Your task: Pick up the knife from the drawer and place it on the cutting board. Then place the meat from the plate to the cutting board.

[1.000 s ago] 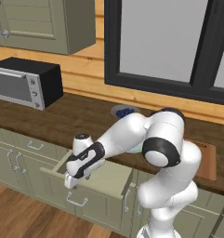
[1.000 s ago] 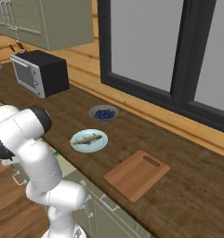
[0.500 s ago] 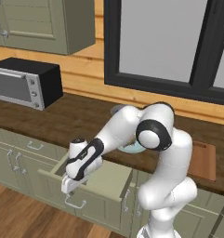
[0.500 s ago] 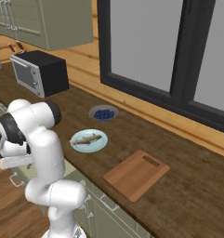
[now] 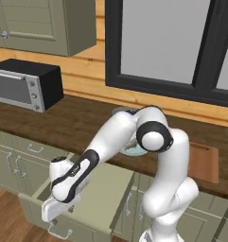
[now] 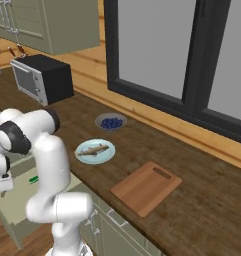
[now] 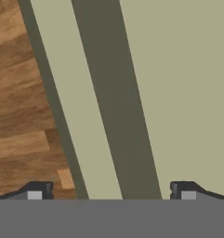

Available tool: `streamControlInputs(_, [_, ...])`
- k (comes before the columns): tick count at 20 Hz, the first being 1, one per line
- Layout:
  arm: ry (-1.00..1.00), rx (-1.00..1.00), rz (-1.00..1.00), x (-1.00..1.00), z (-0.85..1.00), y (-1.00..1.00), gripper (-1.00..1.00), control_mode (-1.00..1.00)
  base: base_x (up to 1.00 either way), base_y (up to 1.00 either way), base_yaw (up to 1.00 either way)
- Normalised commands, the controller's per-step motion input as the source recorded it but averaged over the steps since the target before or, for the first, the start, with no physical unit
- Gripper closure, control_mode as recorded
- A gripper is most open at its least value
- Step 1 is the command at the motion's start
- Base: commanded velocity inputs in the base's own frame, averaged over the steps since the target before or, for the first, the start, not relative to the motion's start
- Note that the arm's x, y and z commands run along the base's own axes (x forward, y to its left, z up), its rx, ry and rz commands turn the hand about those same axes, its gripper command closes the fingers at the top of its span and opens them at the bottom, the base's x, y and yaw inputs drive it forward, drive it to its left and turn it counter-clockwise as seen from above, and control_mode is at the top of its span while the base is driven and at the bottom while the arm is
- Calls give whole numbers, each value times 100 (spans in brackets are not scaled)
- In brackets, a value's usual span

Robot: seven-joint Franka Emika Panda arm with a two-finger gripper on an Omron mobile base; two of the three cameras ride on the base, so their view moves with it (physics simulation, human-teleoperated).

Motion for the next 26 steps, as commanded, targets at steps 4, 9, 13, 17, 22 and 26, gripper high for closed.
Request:
streamControlInputs(4, [0, 0, -4, -7, 92, -17, -100, -100, 0, 0, 0])
streamControlInputs(9, [-1, -3, -19, 3, 58, -29, -100, -100, 0, 0, 0])
streamControlInputs(13, [-14, -5, -26, 0, 6, -47, -100, -100, 0, 0, 0])
streamControlInputs(17, [-12, -5, -28, 11, 0, -39, -100, -100, 0, 0, 0])
streamControlInputs(22, [-1, 0, -14, 44, 1, -34, -100, -100, 0, 0, 0])
streamControlInputs(26, [0, 0, -3, 52, 0, -27, -100, -100, 0, 0, 0])
